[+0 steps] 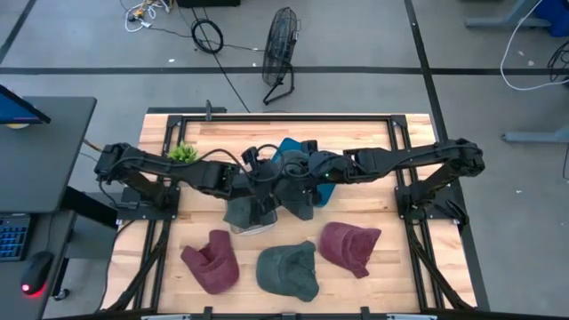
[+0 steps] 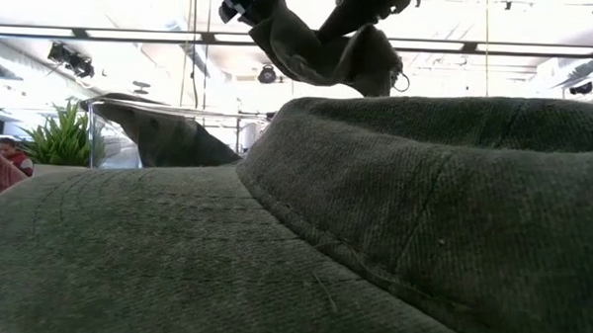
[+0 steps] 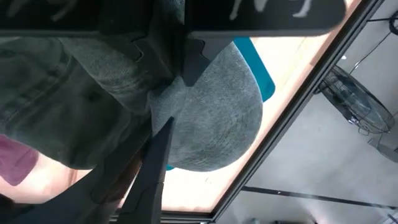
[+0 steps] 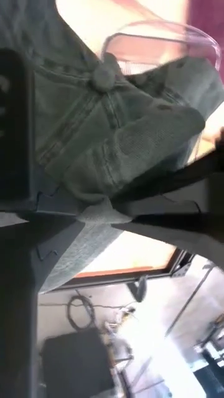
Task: Pick & Place hat
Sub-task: Put the top gray cap into the transparent bin
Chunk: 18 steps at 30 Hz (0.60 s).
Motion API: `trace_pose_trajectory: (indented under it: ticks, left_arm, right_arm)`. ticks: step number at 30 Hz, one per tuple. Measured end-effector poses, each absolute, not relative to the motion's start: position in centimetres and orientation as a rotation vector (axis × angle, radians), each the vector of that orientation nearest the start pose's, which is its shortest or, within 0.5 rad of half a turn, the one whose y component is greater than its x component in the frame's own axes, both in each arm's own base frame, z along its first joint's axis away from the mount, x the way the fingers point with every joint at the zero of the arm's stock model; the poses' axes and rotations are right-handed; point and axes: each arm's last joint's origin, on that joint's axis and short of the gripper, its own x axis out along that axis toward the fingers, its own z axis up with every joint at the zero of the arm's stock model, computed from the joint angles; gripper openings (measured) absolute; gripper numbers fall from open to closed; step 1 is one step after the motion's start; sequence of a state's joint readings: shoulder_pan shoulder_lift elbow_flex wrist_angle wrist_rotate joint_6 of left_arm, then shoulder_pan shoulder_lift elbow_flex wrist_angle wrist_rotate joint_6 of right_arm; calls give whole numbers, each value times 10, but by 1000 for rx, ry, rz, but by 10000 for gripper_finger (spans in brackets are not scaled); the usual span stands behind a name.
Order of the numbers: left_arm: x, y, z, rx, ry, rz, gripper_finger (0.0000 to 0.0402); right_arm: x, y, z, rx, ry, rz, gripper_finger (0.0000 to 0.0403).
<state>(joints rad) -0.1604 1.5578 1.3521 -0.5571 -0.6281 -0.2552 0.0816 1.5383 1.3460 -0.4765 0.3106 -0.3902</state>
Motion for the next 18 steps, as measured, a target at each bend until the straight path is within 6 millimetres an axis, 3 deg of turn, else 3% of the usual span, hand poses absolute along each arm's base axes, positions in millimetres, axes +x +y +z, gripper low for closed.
trace_pose_trajectory:
  ticks: [5,11,14,18]
  left_arm:
    - [331,-36,310,41,672,542,14]
    - [319,-37,304,-3,759,589,13]
    - [307,-46,317,-63,702,595,13]
    - [272,-57,340,-148,663,617,13]
  right_arm:
    - [333,18,318,-461,750,-109,42]
    - [325,18,314,-418,830,-148,104]
    - [317,19,314,-441,874,-195,131]
    - [307,22,316,-430,920,-207,150]
